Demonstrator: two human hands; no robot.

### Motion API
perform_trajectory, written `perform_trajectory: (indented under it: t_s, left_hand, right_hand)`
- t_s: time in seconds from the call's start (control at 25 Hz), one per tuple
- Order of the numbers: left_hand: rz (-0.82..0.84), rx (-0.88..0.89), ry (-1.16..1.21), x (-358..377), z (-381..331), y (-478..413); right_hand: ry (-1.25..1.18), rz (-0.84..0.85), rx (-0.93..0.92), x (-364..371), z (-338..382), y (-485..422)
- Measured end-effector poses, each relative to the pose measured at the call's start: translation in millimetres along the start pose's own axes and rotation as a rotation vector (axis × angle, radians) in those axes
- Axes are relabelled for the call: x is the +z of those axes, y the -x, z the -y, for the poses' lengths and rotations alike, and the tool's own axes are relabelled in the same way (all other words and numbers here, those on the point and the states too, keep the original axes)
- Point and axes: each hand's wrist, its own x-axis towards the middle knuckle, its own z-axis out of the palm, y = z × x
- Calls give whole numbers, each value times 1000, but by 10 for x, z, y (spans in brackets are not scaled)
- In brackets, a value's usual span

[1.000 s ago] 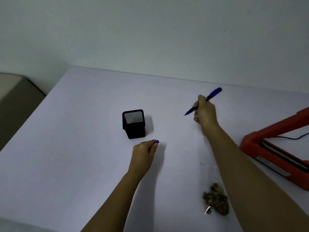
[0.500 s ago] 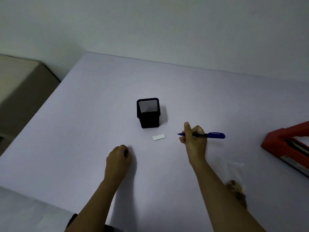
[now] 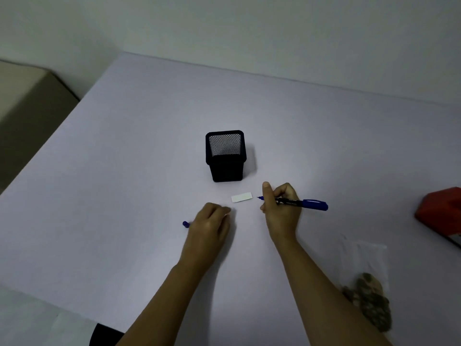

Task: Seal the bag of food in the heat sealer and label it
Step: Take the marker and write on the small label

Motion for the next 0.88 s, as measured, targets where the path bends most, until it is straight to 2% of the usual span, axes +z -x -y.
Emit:
perform_trajectory:
  t_s: [0.16, 0.48, 0.64, 0.76, 0.88]
  left_hand:
    - [35, -48, 21, 307, 64, -223]
    - [-6, -27, 48, 344, 143, -301]
    - [37, 36, 40, 324, 179, -320]
    - [75, 28, 66, 309, 173, -362]
    - [112, -4, 98, 306, 185, -409]
  right_hand:
    - [78, -12, -72, 45, -71, -42]
    - [130, 35, -128, 176, -73, -111]
    - [200, 69, -199, 218, -123, -104]
    - [276, 80, -282, 218, -137, -92]
    - [274, 85, -286, 222, -140, -89]
